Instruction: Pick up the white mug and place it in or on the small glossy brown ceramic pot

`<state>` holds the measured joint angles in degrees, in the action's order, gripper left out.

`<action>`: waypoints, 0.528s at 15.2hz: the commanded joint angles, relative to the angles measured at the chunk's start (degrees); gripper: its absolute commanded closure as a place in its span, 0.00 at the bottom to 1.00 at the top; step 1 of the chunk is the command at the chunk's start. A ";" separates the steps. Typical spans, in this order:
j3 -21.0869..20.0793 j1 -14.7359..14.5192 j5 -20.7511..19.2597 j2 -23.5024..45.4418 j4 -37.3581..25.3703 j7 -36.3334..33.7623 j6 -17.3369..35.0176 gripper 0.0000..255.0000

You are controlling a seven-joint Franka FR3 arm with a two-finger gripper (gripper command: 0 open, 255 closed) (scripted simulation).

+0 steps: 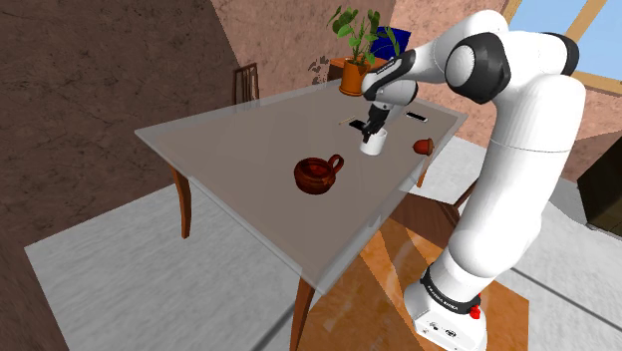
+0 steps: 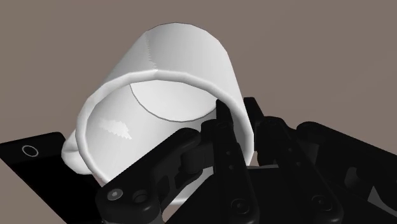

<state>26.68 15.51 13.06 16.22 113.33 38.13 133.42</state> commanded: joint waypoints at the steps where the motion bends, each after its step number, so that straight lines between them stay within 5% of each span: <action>1: 0.20 -0.13 -0.49 -0.64 -0.36 -0.33 -0.88 1.00; 8: 0.91 -0.68 -2.60 -3.36 -2.59 -1.88 -5.45 1.00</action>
<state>27.51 14.85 10.69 13.14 111.14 36.39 128.61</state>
